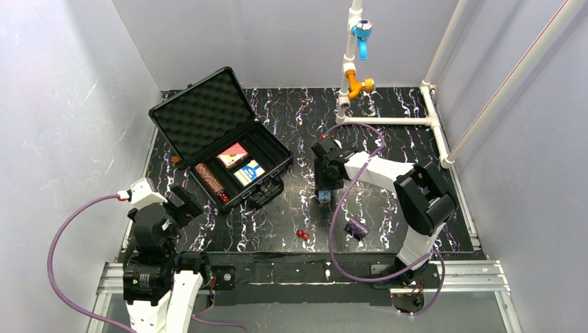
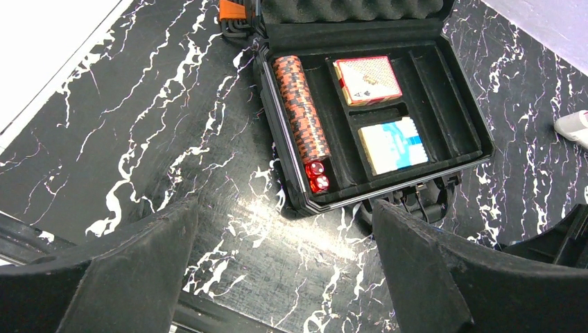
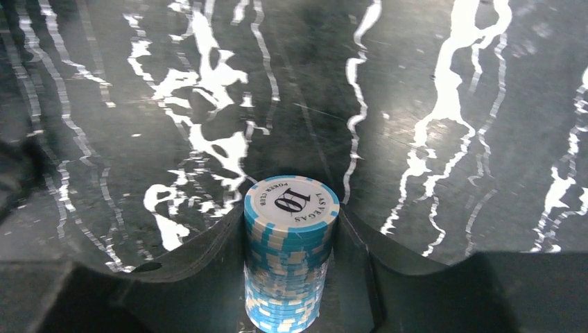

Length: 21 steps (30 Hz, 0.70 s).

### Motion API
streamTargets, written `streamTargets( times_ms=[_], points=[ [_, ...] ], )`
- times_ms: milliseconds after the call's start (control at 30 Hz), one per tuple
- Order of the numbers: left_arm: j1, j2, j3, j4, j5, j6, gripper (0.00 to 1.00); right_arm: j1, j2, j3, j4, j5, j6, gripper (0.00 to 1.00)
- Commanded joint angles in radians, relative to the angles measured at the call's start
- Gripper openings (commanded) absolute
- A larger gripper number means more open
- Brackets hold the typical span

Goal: Pack up texas hold em set

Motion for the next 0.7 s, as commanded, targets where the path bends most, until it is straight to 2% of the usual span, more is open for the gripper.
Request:
streamTargets(
  times_ms=[0,267,433,600,667],
  points=[
    [0.004,0.019,-0.004,0.010,0.000,0.009,0.96,0.012,-0.083,0.010,0.163,-0.127,-0.049,0.13],
    [0.006,0.045,0.010,0.014,0.038,0.030,0.97,0.042,-0.225,-0.065,0.380,-0.209,-0.079,0.06],
    [0.004,0.044,0.010,0.028,0.080,0.044,0.98,0.051,-0.291,-0.135,0.596,-0.346,-0.061,0.05],
    [0.004,0.060,0.006,0.078,0.258,0.086,0.98,0.060,-0.290,-0.107,0.694,-0.414,-0.034,0.03],
    [0.004,0.070,0.004,0.110,0.381,0.106,0.98,0.063,-0.292,-0.099,0.728,-0.438,-0.028,0.01]
  ],
)
